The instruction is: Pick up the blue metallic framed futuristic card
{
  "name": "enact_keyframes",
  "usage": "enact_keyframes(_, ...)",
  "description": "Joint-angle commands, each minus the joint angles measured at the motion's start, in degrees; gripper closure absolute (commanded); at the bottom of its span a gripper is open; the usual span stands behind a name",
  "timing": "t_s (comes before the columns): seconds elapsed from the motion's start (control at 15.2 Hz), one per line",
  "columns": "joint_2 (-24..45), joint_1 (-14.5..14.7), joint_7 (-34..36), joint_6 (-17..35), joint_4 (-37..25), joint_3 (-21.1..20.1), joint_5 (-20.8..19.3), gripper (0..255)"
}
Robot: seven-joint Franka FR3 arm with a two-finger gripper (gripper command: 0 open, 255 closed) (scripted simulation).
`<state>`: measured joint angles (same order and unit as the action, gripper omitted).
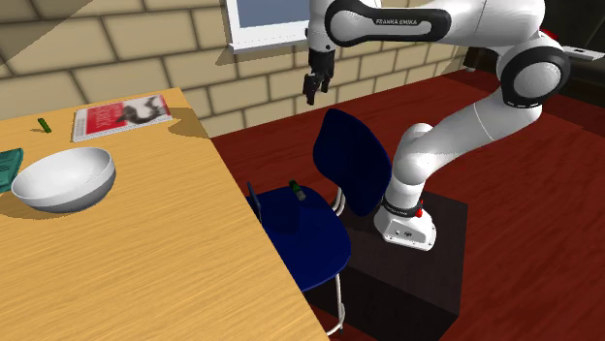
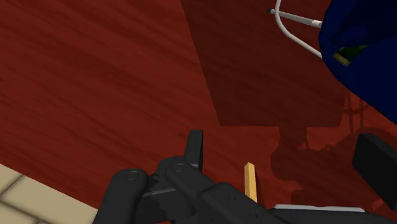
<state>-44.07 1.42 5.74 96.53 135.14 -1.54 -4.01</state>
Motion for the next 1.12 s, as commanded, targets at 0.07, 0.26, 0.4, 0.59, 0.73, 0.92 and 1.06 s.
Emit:
enact_keyframes(0.07, 2.2, 0.8, -1.0, 0.4, -0.7, 0.7, 1.5, 0)
enact_keyframes(0.26, 8.9, 3.4, -4.4, 1.1, -2.9, 2.8, 6.4, 0)
enact_keyframes(0.4, 13.3, 5.2, -6.9, 1.2, -4.5, 4.1, 9.8, 0)
enact_keyframes(0.59, 19.9, 7.7, -10.8, 0.8, -7.2, 5.7, 15.3, 0)
enact_keyframes(0.73, 24.2, 9.3, -13.6, 0.1, -9.3, 6.5, 19.2, 0)
enact_keyframes(0.92, 30.6, 11.4, -17.8, -1.7, -12.6, 7.3, 25.0, 0)
enact_keyframes(1.06, 34.8, 12.6, -20.4, -3.4, -15.0, 7.5, 28.9, 0)
